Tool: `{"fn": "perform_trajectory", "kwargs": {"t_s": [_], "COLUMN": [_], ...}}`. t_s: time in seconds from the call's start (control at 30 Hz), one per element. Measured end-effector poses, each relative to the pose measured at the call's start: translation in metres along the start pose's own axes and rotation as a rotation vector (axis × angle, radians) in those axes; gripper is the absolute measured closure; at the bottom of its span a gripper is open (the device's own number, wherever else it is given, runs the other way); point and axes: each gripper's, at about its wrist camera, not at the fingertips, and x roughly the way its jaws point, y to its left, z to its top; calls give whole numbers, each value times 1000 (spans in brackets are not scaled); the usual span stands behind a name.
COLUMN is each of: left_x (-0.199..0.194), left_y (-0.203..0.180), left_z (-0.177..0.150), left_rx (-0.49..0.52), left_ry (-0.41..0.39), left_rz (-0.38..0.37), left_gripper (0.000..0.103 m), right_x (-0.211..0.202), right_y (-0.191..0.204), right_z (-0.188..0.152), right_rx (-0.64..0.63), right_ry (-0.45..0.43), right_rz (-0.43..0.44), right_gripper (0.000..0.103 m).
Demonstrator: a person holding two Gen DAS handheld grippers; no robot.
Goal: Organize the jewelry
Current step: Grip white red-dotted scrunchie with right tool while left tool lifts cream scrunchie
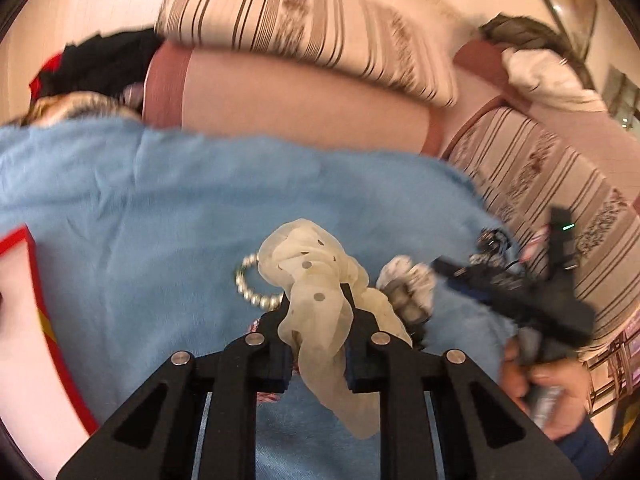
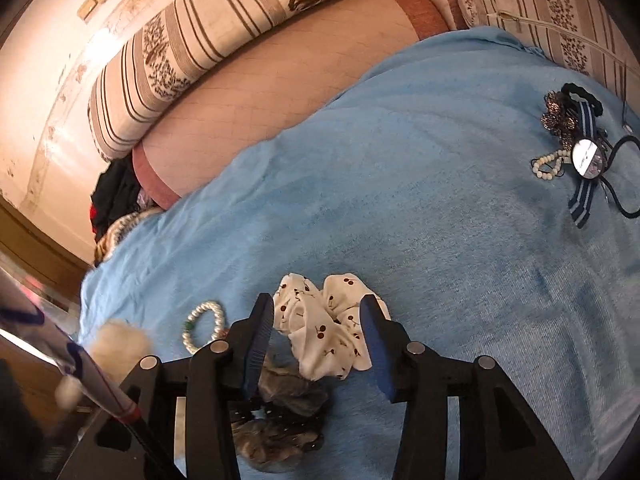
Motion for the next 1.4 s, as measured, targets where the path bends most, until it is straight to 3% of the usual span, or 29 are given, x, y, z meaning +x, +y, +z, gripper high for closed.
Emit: {"fn": "perform_trajectory", "kwargs": {"t_s": [0.17,0.27,0.7,0.73,0.83,1.1,1.3,1.4], "left_x": [-3,5,23,23,20,16,18,18], "left_y": [10,22,37,37,33,25,26,26], "left_z": [1,-1,-9,-10,-10,-9,-10,-9], "left_rx": [-11,-50,-77,-75,-64,-33,-34,-32], "left_ry": [21,65,102,102,84,58,63,61], "left_rz": [-17,-25,41,42,46,41,42,47], "left_gripper": [85,79,78,78,79,79,79,79], "right_x": [13,20,28,31,40,0,-28,-38], "right_y": [5,4,13,15,16,24,51,66], "right_z": [-2,-4,-7,-8,-10,-2,-8,-16], "right_rx": [-39,-42,-97,-117,-144,-122,-173,-209], "right_ry": [8,25,47,56,82,-63,-138,-134], "right_rz": [-29,-43,-84,-98,-128,-52,83,154], "right_gripper": [55,55,55,58,96,97,97,97]}}
